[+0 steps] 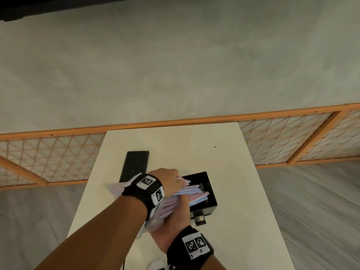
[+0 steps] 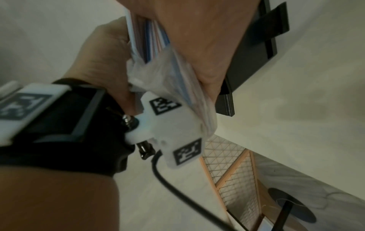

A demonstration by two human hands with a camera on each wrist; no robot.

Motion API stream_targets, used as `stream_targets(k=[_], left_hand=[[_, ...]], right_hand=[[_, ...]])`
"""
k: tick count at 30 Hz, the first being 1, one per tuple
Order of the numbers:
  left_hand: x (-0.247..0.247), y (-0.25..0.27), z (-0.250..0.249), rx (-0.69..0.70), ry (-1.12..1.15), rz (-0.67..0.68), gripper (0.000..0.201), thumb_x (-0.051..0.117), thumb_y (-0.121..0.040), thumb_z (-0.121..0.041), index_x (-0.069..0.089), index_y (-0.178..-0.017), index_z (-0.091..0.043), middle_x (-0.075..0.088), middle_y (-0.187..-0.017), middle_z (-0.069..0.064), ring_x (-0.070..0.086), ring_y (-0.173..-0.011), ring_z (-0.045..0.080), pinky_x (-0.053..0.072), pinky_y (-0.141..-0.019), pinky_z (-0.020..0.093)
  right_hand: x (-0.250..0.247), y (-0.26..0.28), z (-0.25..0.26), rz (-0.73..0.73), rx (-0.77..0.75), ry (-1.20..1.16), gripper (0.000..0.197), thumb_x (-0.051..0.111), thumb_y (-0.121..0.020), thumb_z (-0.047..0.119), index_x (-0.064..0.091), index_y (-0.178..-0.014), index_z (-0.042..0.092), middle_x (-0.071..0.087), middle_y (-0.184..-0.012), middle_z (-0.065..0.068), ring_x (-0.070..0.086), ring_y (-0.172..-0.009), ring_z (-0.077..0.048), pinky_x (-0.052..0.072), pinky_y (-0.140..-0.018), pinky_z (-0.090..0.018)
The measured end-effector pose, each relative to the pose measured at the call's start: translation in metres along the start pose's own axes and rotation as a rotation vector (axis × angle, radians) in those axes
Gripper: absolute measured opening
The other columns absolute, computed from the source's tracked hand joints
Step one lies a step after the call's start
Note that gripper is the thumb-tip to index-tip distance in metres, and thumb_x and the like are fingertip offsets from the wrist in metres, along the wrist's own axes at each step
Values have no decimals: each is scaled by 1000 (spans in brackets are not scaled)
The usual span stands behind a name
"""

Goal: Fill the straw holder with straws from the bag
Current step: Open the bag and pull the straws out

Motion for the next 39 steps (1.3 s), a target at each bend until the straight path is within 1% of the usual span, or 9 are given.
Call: stream_targets(k=[9,14,17,19,23,26,30,34,39], left_hand=[[8,-5,-11,-75,-299,-19,47,41,-101,-54,64,-120,-17,45,-127,8,49,-117,28,47,-95,41],[4,4,-9,-57,66,-20,27,29,-106,-30,50,-104,-13,55,-111,13,49,-107,31,46,-88,40],[-6,16,-2,23,64,-72,41,29,-106,-43,56,-100,-13,64,-106,7,58,-102,31,43,-94,42],[-10,25,7,52,-43,-95,51,32,-102,-58,61,-123,-22,65,-123,0,58,-118,24,15,-121,55],[-18,52,26,-8,-115,-293,73,27,-87,-86,53,-137,-40,56,-139,-9,50,-132,14,-14,-121,58],[-10,72,47,-123,47,-389,91,33,-76,-94,43,-147,-38,35,-159,-4,31,-148,17,-5,-123,60],[11,87,66,-323,599,-429,128,45,-50,-106,17,-158,-44,2,-170,0,12,-156,27,18,-123,60],[22,90,79,-471,690,-532,125,47,-54,-104,12,-158,-44,1,-170,3,7,-157,29,11,-123,63],[35,86,92,-469,919,-553,113,66,-64,-89,25,-157,-40,12,-169,6,23,-153,29,31,-119,52]], right_hand=[[-1,20,7,83,10,173,85,45,-85,80,64,-135,13,61,-138,-20,59,-128,-38,44,-107,-53],[-7,14,12,-7,87,117,94,33,-87,83,76,-115,4,68,-125,-25,69,-109,-42,47,-100,-55],[-9,13,14,-44,93,96,92,29,-90,80,67,-129,6,66,-128,-25,66,-115,-42,47,-102,-53],[-9,10,16,-50,87,89,89,28,-91,78,61,-135,8,65,-130,-24,64,-119,-41,47,-104,-52],[-5,9,21,-50,82,59,87,33,-93,76,62,-133,5,67,-125,-26,71,-106,-40,62,-78,-46],[-8,7,20,-69,78,44,88,39,-91,76,59,-136,3,67,-126,-26,73,-102,-39,62,-71,-43],[-12,6,14,-63,131,89,96,39,-85,83,55,-141,7,62,-134,-24,62,-124,-38,47,-108,-47],[-15,11,11,-79,157,151,99,26,-87,84,59,-137,5,64,-131,-25,64,-121,-39,43,-112,-48],[-18,17,2,-96,177,232,100,20,-89,84,55,-140,5,63,-133,-24,61,-124,-39,41,-113,-49]])
Point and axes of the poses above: each hand's wrist, its own y-axis away from the middle knuckle, its own x-axis out of the palm, z = x × y, the point moved 2 cm from there along -y, towards the middle knuckle
